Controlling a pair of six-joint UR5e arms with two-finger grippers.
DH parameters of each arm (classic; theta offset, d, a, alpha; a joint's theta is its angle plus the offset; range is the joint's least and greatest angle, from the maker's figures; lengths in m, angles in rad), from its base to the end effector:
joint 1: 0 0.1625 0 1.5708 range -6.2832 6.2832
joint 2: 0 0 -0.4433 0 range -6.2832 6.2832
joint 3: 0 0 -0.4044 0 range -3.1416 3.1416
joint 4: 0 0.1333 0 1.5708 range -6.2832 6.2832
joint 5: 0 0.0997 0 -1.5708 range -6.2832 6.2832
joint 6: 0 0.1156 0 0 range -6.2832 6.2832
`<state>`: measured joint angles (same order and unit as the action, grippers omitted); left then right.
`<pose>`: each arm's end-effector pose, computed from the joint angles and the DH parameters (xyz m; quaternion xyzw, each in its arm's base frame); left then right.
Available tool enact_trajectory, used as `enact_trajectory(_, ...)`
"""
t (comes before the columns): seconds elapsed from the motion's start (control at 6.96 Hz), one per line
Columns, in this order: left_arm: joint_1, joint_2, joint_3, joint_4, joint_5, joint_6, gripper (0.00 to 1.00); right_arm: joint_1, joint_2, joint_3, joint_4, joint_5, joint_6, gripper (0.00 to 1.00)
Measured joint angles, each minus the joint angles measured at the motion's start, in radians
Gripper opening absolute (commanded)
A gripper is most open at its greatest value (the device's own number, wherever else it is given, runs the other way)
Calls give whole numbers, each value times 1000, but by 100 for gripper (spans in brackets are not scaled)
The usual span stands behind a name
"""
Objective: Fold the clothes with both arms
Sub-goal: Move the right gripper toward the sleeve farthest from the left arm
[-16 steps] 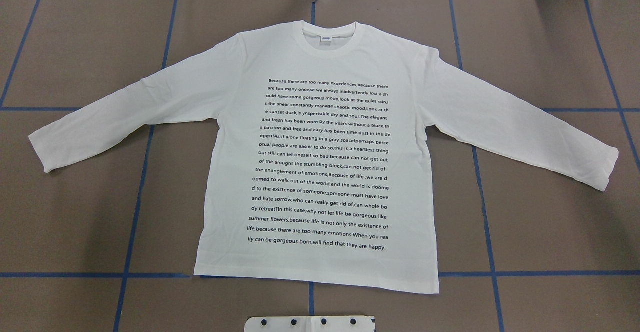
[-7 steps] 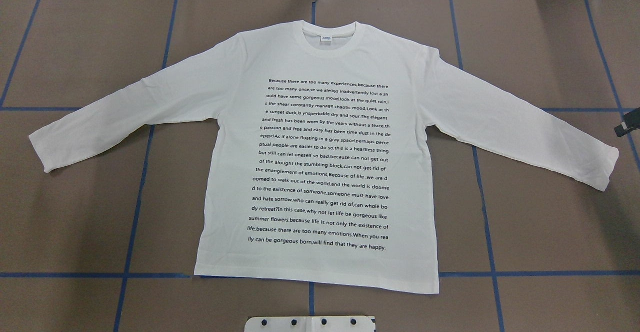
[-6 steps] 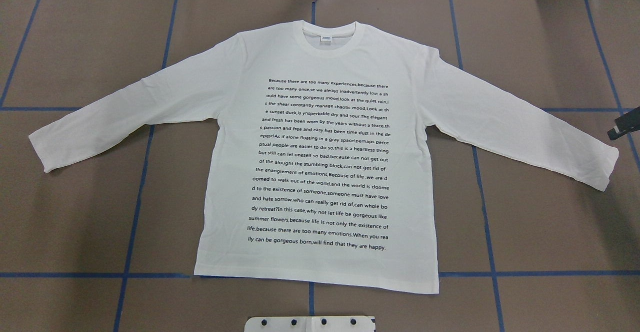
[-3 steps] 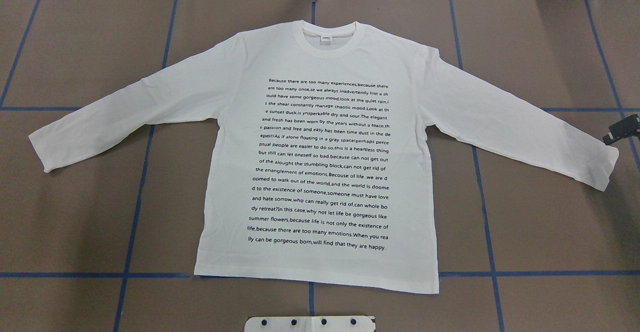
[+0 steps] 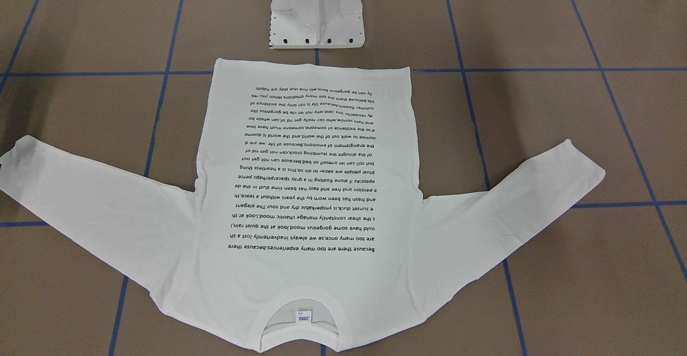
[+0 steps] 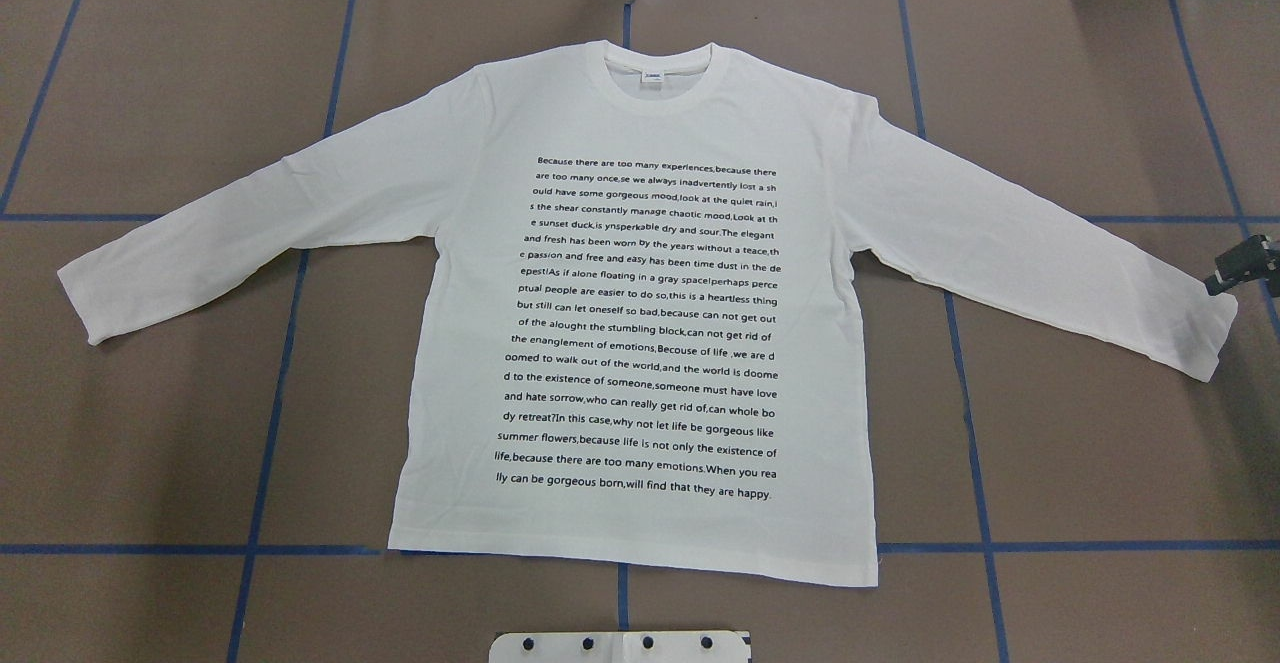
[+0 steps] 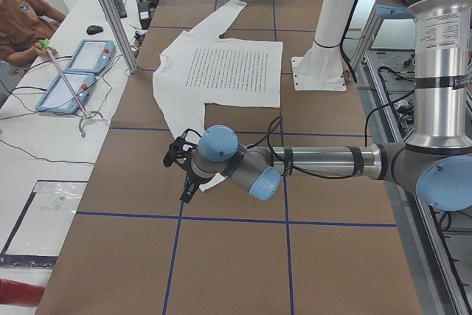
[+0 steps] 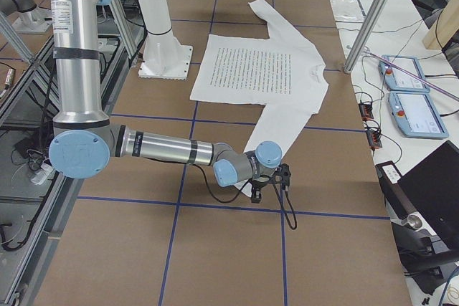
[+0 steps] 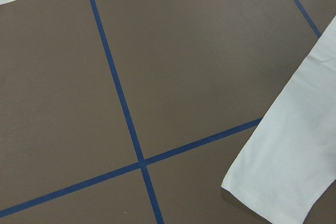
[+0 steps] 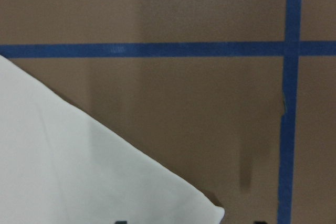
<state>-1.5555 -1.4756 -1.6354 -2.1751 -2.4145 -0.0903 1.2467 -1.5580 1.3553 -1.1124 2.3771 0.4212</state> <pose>-0.0395 -0.4882 0.6266 0.2370 0.4058 0.0830 0.8788 -0.1178 -0.5074 0.7394 -0.0324 -0.4051 -0.0057 0.9137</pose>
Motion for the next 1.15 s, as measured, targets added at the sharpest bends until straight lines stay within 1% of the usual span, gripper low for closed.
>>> enact_trajectory(0.43, 0, 0, 2, 0, 0, 0, 100, -8, 10, -37, 2, -1, 5, 79)
enact_trajectory(0.57, 0, 0, 1, 0, 0, 0, 100, -12, 12, -46, 2, 0, 5, 72)
enact_trajectory(0.72, 0, 0, 1, 0, 0, 0, 100, -17, 17, -56, 2, -1, 6, 54)
enact_trajectory(0.86, 0, 0, 0, -2, 0, 0, 100, -20, 26, -65, 2, -1, 6, 40)
enact_trajectory(1.01, 0, 0, -1, -4, 0, 0, 100, -22, 33, -75, 2, -1, 7, 0)
enact_trajectory(1.15, 0, 0, -1, -6, 0, 0, 100, -22, 39, -84, 2, 0, 7, 0)
